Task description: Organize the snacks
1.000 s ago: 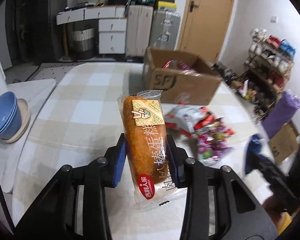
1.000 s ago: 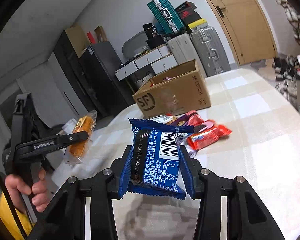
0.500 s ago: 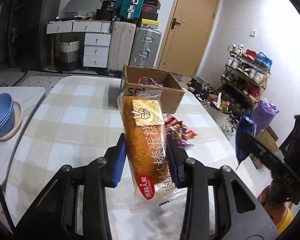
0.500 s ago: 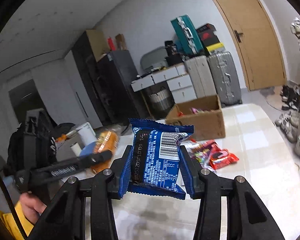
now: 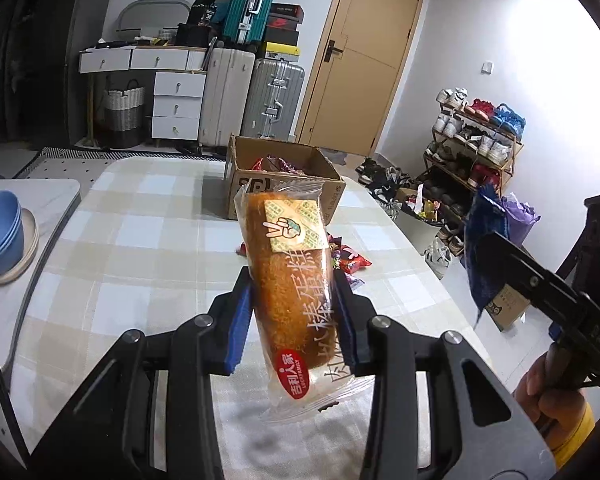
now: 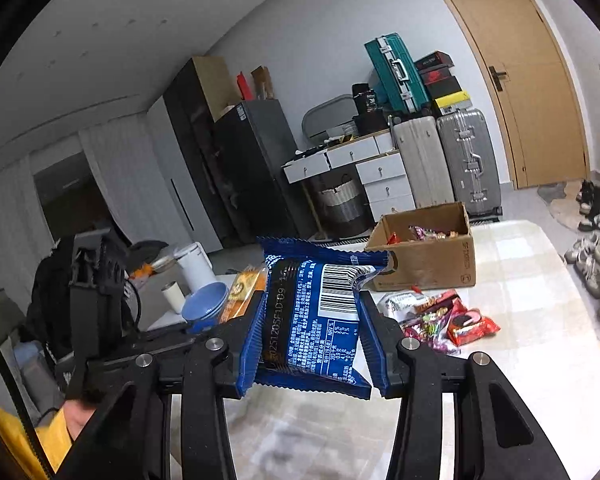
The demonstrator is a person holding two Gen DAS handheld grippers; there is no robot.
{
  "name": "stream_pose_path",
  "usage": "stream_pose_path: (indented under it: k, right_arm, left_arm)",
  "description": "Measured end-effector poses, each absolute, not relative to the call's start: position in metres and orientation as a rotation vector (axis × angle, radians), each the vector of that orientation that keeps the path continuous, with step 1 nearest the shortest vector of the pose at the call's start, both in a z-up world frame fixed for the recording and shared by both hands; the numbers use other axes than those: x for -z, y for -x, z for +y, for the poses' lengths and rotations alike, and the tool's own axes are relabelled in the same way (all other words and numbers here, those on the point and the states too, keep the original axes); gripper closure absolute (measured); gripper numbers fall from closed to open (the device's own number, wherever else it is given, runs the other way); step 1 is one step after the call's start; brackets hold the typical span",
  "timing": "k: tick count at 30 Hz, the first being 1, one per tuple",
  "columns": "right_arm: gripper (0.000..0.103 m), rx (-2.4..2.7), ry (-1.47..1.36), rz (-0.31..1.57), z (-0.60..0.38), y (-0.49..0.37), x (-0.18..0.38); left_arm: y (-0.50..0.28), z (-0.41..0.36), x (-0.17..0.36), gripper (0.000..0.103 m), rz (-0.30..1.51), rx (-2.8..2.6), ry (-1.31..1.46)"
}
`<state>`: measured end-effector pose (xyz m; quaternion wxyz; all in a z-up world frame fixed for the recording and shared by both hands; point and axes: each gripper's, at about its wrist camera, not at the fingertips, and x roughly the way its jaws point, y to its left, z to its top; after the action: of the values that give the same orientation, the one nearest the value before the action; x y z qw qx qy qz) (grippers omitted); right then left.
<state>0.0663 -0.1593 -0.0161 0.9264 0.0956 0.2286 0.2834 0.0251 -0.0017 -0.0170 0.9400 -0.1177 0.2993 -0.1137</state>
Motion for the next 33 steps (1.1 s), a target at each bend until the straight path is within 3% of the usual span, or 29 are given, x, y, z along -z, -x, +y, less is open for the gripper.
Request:
stream_pose_path:
  k: [11, 22, 28, 30, 33]
  right_arm:
    - [0.058, -0.591, -0.165, 0.461, -0.168, -0.119, -0.013]
    - [0.058, -0.594, -0.233, 0.511, -0.196, -0.256, -0.041]
    - [0.058, -0.583, -0.212, 0.574, -0.189, -0.333, -0.037]
    - [0.058, -0.539, -0.196, 0.609, -0.186, -0.347, -0.028]
    - [0.058, -0.580, -0.228, 0.652, -0.182, -0.355, -0.009]
  left_arm:
    - [-0.073, -0.011, -0.022, 0.069, 0.587, 0.251, 0.181]
    - [-0.216, -0.002, -0.041, 0.069, 0.651, 0.231, 0.140]
    - [-0.311, 0.003, -0.061, 0.081, 0.635, 0.216, 0.107]
    - [-0.347, -0.004, -0.062, 0.093, 0.651, 0.240, 0.081]
    - [-0.378, -0.007, -0.049, 0.095, 0.723, 0.261, 0.096]
